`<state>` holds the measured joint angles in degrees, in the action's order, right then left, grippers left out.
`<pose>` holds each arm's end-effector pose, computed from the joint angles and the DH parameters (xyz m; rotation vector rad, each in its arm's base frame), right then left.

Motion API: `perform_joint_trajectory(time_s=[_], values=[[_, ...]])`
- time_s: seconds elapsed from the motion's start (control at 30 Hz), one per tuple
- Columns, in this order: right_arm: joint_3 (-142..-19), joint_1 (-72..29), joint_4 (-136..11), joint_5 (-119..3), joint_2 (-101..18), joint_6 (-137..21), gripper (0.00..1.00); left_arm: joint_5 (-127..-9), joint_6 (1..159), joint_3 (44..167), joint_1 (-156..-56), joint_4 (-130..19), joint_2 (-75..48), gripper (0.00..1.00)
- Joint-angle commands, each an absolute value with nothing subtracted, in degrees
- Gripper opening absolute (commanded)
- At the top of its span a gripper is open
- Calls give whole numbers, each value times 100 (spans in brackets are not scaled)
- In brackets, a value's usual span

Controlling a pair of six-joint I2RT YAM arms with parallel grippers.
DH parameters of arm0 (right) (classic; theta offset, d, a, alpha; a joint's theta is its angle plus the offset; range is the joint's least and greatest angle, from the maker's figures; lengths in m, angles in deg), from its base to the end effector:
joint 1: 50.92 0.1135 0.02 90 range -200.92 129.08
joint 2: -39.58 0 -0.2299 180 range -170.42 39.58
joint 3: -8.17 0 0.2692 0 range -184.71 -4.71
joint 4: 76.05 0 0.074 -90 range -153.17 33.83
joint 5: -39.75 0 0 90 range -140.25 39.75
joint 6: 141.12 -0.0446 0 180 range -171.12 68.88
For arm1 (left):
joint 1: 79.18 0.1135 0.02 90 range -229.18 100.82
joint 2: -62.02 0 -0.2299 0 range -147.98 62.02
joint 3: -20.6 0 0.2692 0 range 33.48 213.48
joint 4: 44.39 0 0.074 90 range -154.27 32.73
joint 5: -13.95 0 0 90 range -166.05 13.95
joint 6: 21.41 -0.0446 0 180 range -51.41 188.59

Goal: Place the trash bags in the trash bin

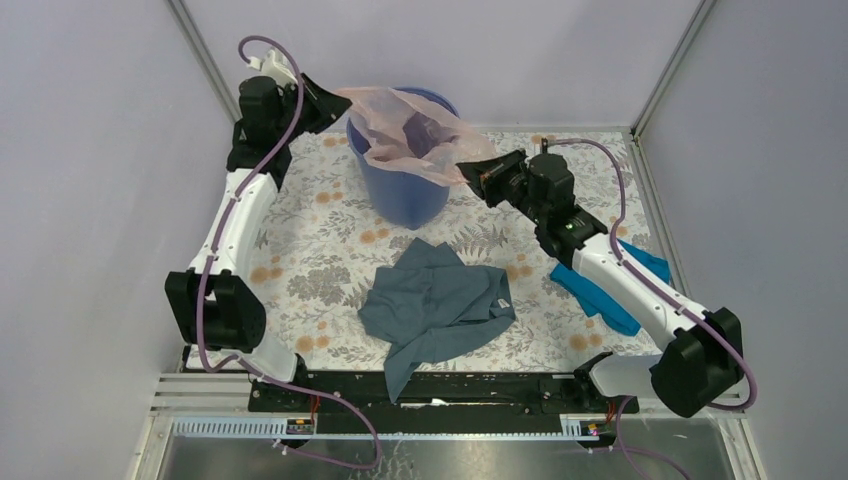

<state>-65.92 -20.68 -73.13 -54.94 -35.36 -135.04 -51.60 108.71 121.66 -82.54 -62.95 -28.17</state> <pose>0.2985 0.1782 0.3237 0.7899 1.7217 1.5298 0.3969 -0.0418 0.3788 -0.2374 1.7656 -0.9190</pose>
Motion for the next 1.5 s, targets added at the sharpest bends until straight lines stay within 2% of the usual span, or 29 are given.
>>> perform_joint_trajectory(time_s=[0.0, 0.17, 0.33, 0.47, 0.63, 0.83, 0.97, 1.07, 1.33, 1.47], values=[[-6276, -2107, -7689, -6078, -3190, -12250, 0, -5923, 10562, 13037, -8186, -6527, -2823, 11], [-6273, -2114, -7377, -7329, -3438, -10655, 3, -6212, 10347, 13857, -8101, -7585, -3360, 0], [-6471, -2117, -6880, -7634, -3747, -9446, 3, -6117, 10498, 13525, -7931, -7716, -3451, 0], [-6571, -2116, -6596, -7441, -3871, -8715, 3, -5616, 10640, 13203, -7697, -7657, -3399, 0], [-6926, -2121, -5691, -6800, -4234, -7949, 3, -5591, 10656, 12555, -7439, -7486, -3162, 0], [-7207, -2161, -5733, -6280, -4676, -7554, 4, -5089, 10992, 12215, -7372, -6791, -3445, 0], [-7598, -2368, -5898, -6070, -5094, -7275, 8, -4508, 11444, 12264, -7417, -5910, -3940, 2], [-7867, -2549, -5856, -6115, -5280, -7081, 20, -4399, 11626, 12278, -7480, -5452, -4094, 9], [-8116, -2561, -5400, -6503, -4776, -6489, 72, -4403, 11595, 12306, -7593, -5473, -4235, 16], [-8008, -2565, -5307, -6673, -4304, -6147, 87, -4533, 11459, 12161, -7593, -5532, -4019, 18]])
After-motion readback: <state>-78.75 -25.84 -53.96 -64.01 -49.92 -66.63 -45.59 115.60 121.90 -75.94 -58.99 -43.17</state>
